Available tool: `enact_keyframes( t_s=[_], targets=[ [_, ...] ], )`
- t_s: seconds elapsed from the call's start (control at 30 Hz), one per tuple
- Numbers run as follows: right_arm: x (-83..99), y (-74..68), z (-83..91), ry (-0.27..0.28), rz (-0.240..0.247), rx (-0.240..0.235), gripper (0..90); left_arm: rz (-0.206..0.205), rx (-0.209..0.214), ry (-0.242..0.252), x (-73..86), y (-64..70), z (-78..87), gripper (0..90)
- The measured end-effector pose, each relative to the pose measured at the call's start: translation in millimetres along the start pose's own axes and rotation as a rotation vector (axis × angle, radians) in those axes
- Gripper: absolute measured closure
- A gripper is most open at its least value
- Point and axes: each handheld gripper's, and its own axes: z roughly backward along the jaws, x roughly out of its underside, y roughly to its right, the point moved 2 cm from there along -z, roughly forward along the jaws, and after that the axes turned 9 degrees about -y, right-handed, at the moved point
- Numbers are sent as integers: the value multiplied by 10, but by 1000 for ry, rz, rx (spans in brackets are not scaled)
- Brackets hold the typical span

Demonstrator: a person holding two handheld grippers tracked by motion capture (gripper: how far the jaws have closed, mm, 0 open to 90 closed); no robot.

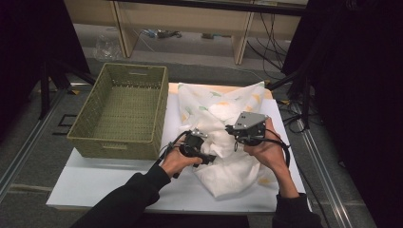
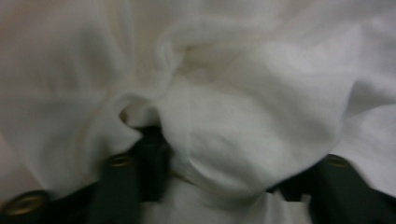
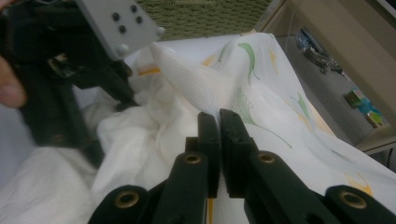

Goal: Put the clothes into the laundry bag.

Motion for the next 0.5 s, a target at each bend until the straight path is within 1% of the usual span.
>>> enact_keyframes(
  t_s=[0.03,0.07,0.13,0.17,0.2,0.23,0.27,0.3,0.33,0.37,0.4,0.43,0.47,0.5],
  targets=[
    [3,1,4,-2,9,-11,886,24,22,26,-40,7,1,654],
    [-1,16,-2,6,23,-7,886,67,28,76,-88,42,-2,706],
    [-1,31,1,12,21,1,886,30,26,88,-169,79,67,740],
    [-5,21,5,18,9,-4,886,13,28,101,-209,89,113,744],
    [3,27,17,14,20,-4,886,3,32,121,-255,79,150,746],
    [8,27,30,12,6,-5,886,6,19,140,-293,35,173,746],
    [7,37,33,17,6,-5,886,25,-5,147,-315,-20,160,747],
    [7,49,34,17,5,-2,886,13,-48,128,-321,-91,131,747],
    [9,50,35,15,-5,2,886,21,-90,120,-319,-155,79,746],
    [11,49,29,12,7,4,886,42,-102,103,-308,-221,29,743],
    [14,45,21,11,16,1,886,77,-97,98,-299,-267,-27,734],
    [17,41,9,8,17,-2,886,99,-89,95,-292,-292,-76,718],
    [17,44,-3,5,19,-4,886,97,-88,87,-282,-305,-107,694],
    [19,46,-12,4,18,-5,886,99,-95,79,-276,-297,-124,664]
  ],
)
